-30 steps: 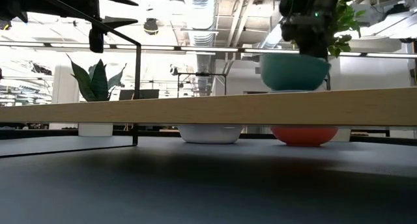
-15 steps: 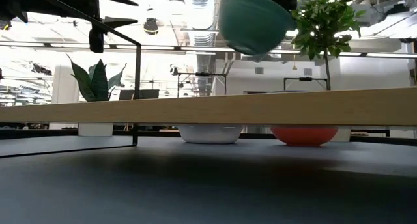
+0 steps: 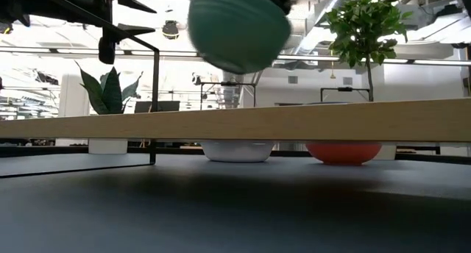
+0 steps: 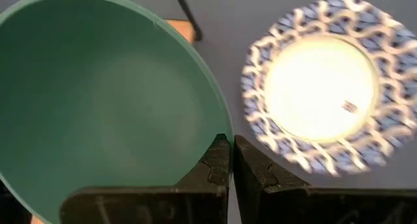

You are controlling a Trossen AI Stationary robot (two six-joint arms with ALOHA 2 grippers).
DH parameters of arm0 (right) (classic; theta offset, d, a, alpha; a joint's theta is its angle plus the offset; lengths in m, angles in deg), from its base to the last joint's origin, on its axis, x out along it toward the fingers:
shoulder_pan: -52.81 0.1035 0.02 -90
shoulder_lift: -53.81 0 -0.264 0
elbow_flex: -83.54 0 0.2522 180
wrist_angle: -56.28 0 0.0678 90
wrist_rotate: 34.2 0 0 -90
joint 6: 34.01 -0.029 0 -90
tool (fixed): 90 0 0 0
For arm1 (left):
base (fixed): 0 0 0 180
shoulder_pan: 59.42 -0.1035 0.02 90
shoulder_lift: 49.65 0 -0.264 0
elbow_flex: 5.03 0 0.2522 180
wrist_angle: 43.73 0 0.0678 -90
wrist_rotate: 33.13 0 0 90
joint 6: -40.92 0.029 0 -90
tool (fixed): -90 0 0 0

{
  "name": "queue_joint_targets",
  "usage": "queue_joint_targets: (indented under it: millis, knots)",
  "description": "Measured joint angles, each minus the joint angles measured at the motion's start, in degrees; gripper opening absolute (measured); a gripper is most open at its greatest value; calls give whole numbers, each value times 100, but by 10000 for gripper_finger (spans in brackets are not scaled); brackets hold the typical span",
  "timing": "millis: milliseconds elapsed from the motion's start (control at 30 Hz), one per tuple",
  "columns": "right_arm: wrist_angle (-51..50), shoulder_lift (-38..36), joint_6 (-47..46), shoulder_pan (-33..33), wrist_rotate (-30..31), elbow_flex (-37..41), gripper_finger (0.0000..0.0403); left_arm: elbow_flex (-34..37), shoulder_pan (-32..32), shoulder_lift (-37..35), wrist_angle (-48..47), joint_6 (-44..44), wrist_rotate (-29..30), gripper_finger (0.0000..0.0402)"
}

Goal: Place and stack bowls onto a shelf
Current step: Put the green bowl on the shelf

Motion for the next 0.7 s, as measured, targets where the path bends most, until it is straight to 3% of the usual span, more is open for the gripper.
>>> queue_joint_targets:
  millis: [700]
  knots:
    - [139,1850,194,740,-45,-1336,27,2,-2,-2,-644,-67,51,147]
